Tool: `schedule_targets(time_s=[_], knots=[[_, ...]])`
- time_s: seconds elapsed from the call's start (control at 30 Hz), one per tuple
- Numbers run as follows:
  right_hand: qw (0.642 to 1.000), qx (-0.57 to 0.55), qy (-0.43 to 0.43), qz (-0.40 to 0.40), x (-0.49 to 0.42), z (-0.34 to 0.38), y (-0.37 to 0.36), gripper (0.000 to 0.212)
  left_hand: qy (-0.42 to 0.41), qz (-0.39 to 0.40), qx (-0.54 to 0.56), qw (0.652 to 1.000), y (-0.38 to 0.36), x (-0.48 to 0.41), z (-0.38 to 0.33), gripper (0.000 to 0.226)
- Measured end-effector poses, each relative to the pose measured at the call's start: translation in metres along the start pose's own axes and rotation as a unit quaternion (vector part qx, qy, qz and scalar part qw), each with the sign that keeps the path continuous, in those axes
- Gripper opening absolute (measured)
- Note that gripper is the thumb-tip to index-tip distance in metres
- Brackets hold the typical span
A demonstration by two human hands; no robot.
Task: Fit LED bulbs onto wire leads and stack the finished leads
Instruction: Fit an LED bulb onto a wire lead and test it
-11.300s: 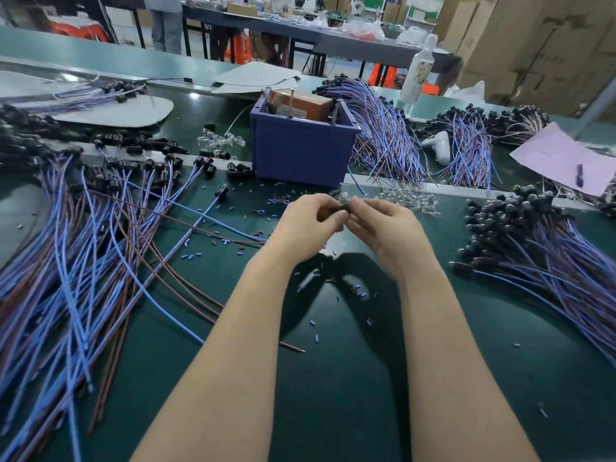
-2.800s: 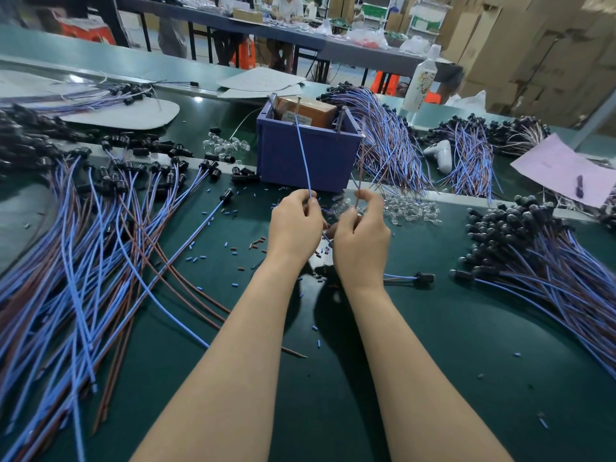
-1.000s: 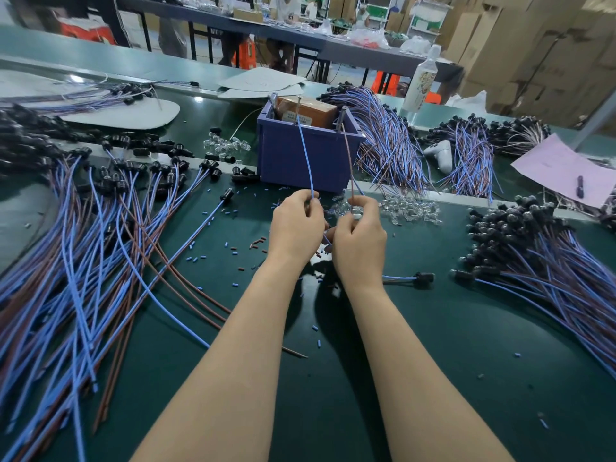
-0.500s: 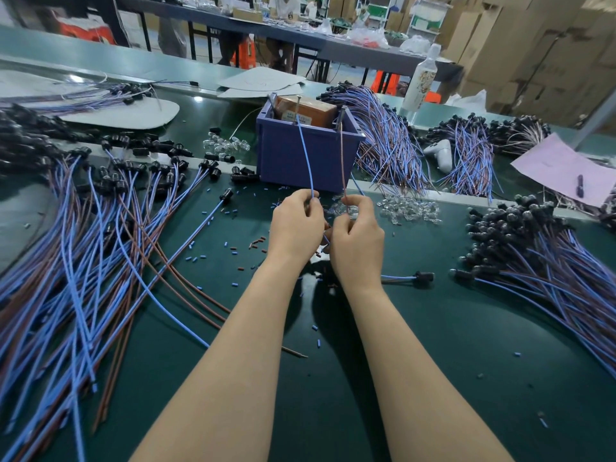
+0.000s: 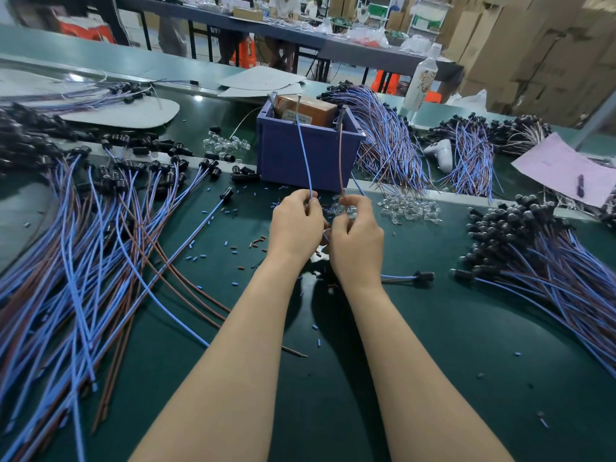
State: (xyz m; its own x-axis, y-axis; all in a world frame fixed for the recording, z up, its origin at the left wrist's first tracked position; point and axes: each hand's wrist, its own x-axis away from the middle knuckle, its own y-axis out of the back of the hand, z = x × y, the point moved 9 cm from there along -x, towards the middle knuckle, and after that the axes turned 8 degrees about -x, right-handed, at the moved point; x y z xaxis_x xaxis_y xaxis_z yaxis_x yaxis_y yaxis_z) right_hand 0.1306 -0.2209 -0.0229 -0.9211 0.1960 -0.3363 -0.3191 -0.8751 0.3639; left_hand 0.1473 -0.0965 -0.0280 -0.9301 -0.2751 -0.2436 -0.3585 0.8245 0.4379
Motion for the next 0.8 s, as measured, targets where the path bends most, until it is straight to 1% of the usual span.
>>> schedule_targets(time_s=[0.17,0.3,0.47,0.5,0.57,0.63,0.7,0.73,0.8], knots=[[1.0,0.004,0.014,-0.004,0.0,0.002,0.001,0.028,0.009,0.011,0.003,1.0,-0.002,0.001,0.002,0.021],[1.0,0.002,0.024,-0.002,0.0,0.003,0.001,0.027,0.011,0.016,0.025,1.0,-0.001,0.002,-0.002,0.015],[0.991,-0.051,0.09,0.088,0.008,0.023,-0.015,0.023,0.007,0.004,0.112,0.994,0.012,0.0,-0.01,0.02],[0.988,-0.06,0.102,0.103,0.01,0.027,-0.017,0.019,0.002,-0.01,0.121,0.993,0.018,-0.001,-0.012,0.02],[0.982,-0.044,0.116,0.139,0.011,0.03,-0.021,0.012,0.0,-0.08,0.145,0.986,0.038,-0.002,-0.013,0.02],[0.973,0.044,0.1,0.203,0.009,0.021,-0.028,0.02,0.03,-0.182,0.201,0.962,0.068,-0.001,-0.002,0.022],[0.95,0.178,0.067,0.248,0.006,0.002,-0.031,0.029,0.091,-0.266,0.283,0.917,0.091,0.003,0.019,0.022],[0.938,0.228,0.05,0.255,0.003,-0.006,-0.029,0.03,0.125,-0.296,0.317,0.892,0.099,0.005,0.032,0.021],[0.933,0.262,0.023,0.247,-0.002,-0.015,-0.022,0.026,0.173,-0.343,0.374,0.844,0.109,0.009,0.052,0.018]])
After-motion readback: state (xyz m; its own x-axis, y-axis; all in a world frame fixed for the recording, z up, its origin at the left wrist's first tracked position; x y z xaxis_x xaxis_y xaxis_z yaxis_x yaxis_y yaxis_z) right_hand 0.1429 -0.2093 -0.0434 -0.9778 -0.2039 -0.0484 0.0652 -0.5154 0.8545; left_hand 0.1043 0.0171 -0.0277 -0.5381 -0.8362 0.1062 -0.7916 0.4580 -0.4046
